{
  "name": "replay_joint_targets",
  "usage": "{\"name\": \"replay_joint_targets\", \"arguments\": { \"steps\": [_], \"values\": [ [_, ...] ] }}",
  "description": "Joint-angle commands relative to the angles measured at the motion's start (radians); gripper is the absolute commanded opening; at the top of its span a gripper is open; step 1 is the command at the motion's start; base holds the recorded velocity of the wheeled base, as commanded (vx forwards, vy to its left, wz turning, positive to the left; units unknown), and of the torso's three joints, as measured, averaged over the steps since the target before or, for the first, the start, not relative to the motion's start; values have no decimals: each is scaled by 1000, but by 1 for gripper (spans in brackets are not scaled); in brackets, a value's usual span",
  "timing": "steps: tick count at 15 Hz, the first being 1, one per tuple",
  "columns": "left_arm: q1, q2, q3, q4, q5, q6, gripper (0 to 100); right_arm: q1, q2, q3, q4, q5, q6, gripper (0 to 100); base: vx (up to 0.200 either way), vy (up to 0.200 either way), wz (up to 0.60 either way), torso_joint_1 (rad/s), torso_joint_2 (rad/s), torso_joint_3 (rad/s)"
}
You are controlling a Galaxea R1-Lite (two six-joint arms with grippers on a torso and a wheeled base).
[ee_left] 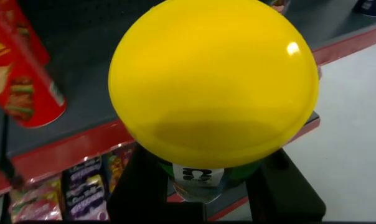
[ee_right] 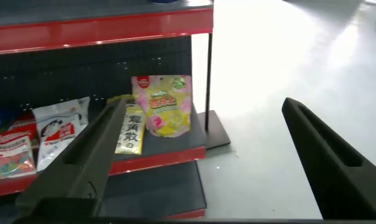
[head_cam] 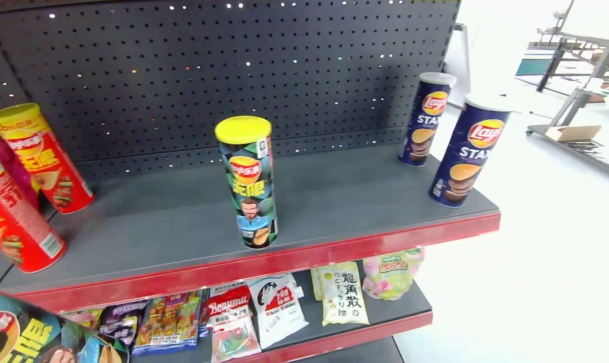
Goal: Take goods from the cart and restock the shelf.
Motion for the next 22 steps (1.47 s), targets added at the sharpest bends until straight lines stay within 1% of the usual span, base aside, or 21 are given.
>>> {"name": "replay_joint_targets", "arguments": {
  "steps": [1, 2, 3, 5, 9, 15, 16, 17, 18, 19, 20, 21, 22],
  "values": [
    [2, 20, -11, 0, 1, -3, 0, 1, 2, 0, -1, 1, 0, 100, 0, 0, 0, 0, 0, 0],
    [2, 36, -22, -9, 1, -16, 0, 1, 2, 0, -1, 1, 2, 100, 0, 0, 0, 0, 0, 0],
    [2, 59, -34, -19, 1, -19, 0, 1, 2, 0, -1, 1, 0, 100, 0, 0, 0, 0, 0, 0],
    [2, 200, -114, -71, 0, -26, 0, 1, 2, 0, -1, 1, 0, 100, 0, 0, 0, 0, 0, 0],
    [2, 491, -250, -218, 0, -20, 0, 3, 2, 0, -1, 1, 0, 100, 0, 0, 0, 0, 0, 0],
    [-1, 820, -440, -332, -22, -19, 0, 1, 2, 0, -1, 1, 0, 100, 0, 0, 0, 0, 0, 0],
    [-3, 869, -465, -355, -33, -16, 0, 1, 2, 0, -1, 1, 2, 100, 0, 0, 0, 0, 0, 0],
    [-15, 901, -480, -370, -43, 0, 0, 1, 2, 0, -1, 1, 0, 100, 0, 0, 0, 0, 0, 0],
    [-29, 959, -503, -396, -54, 41, 0, 1, 2, 0, -1, 1, 0, 100, 0, 0, 0, 0, 0, 0],
    [-29, 1027, -543, -424, -86, 66, 0, 3, 2, 0, -1, 1, 0, 100, 0, 0, 0, 0, 0, 0],
    [-29, 1074, -588, -424, -138, 66, 0, 1, 2, 0, -1, 1, 0, 100, 0, 0, 0, 0, 0, 0],
    [-29, 1160, -692, -410, -266, 66, 0, 1, 2, 0, -1, 1, 0, 100, 0, 0, 0, 0, 0, 0],
    [-29, 1220, -766, -393, -327, 66, 0, 1, 2, 0, -1, 1, 0, 100, 0, 0, 0, 0, 0, 0]
  ]
}}
